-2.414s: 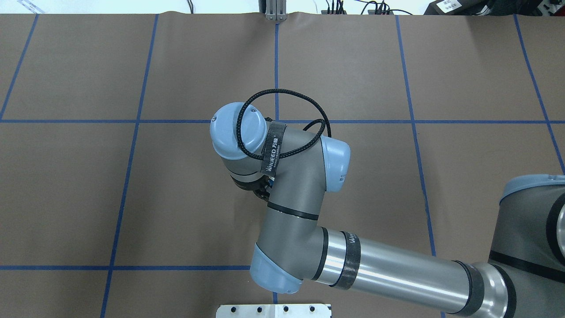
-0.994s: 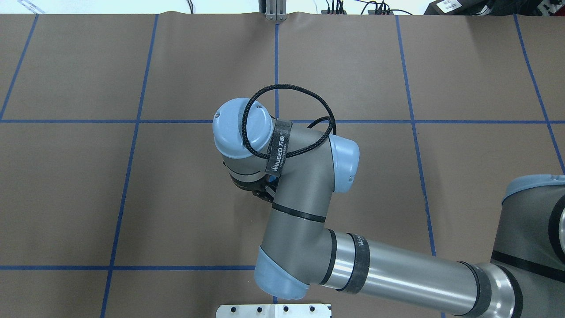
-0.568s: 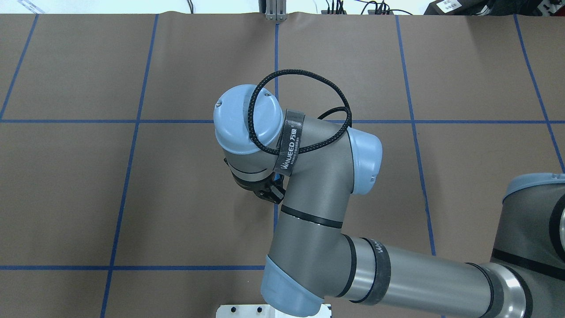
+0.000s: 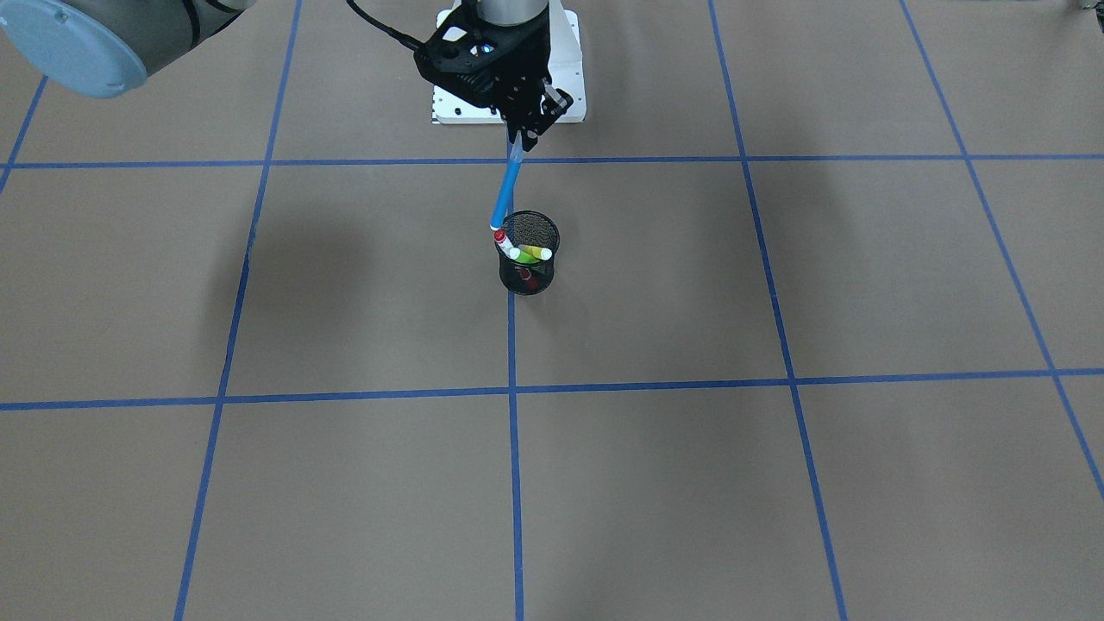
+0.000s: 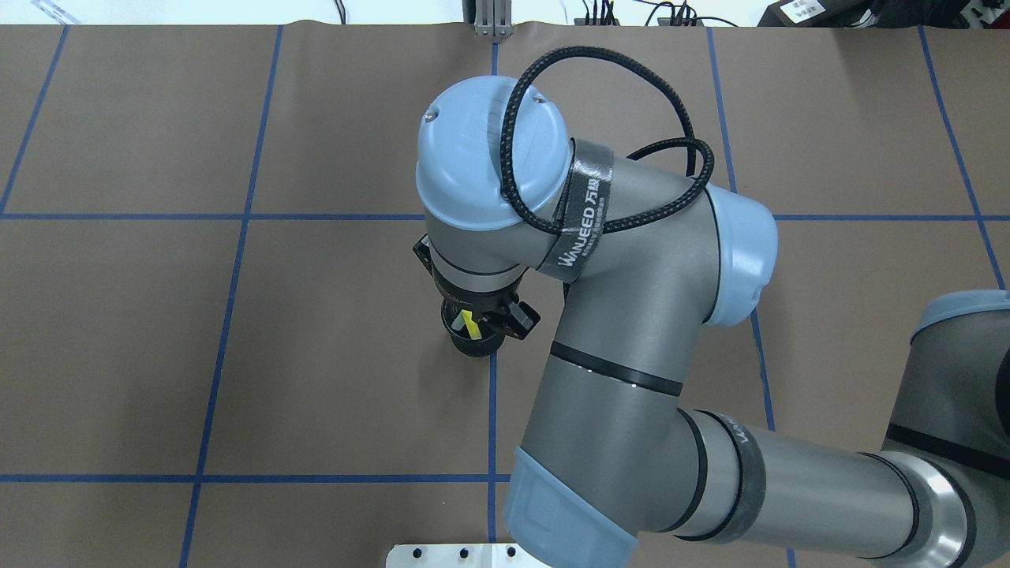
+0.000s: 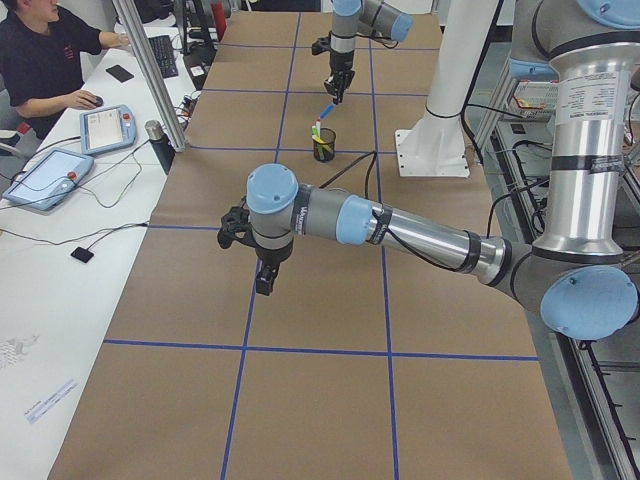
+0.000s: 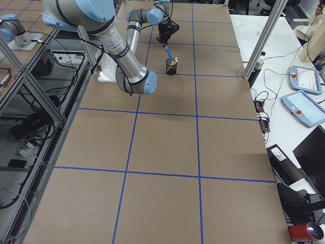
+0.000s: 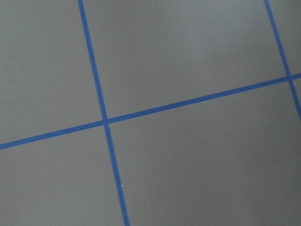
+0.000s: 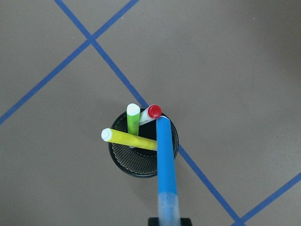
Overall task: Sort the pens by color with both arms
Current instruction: 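Lift the blue marker with the right gripper while the left arm moves in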
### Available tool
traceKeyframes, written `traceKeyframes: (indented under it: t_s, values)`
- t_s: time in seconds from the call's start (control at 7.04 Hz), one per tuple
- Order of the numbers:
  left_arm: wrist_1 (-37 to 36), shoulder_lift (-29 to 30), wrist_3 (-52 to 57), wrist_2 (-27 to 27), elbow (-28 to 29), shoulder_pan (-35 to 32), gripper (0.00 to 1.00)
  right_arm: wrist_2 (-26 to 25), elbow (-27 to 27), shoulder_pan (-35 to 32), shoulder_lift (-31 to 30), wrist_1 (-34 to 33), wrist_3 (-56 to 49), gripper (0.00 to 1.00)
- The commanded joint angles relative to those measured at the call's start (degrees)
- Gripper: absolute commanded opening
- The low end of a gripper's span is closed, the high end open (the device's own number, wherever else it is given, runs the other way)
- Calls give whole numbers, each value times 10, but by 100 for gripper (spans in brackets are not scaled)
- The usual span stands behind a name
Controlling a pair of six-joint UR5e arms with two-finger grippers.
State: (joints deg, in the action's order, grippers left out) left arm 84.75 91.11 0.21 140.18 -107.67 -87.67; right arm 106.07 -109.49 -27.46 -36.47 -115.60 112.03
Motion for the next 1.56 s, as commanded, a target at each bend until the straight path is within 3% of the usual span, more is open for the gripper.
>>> traceKeyframes:
  t_s: [0.0,0.43,0.57,0.71,0.85,1.14,1.42]
  values:
    - [1,73,-131,17,-1,71,99,-3,-15,-39,-11,-3,-49,8]
    - [13,178,-377,18,-30,193,99,-49,-20,-51,-72,-9,-208,8]
    - [26,204,-456,14,-35,224,99,-54,-13,-51,-97,41,-257,8]
    - [33,230,-523,10,-39,256,99,-56,10,-51,-126,132,-263,7]
    - [33,258,-589,-15,-40,290,99,-64,49,-51,-127,181,-273,6]
    - [33,308,-691,-60,-39,353,99,-82,67,-52,-137,214,-342,4]
    - [33,327,-711,-81,-39,384,99,-114,129,-46,-159,318,-365,4]
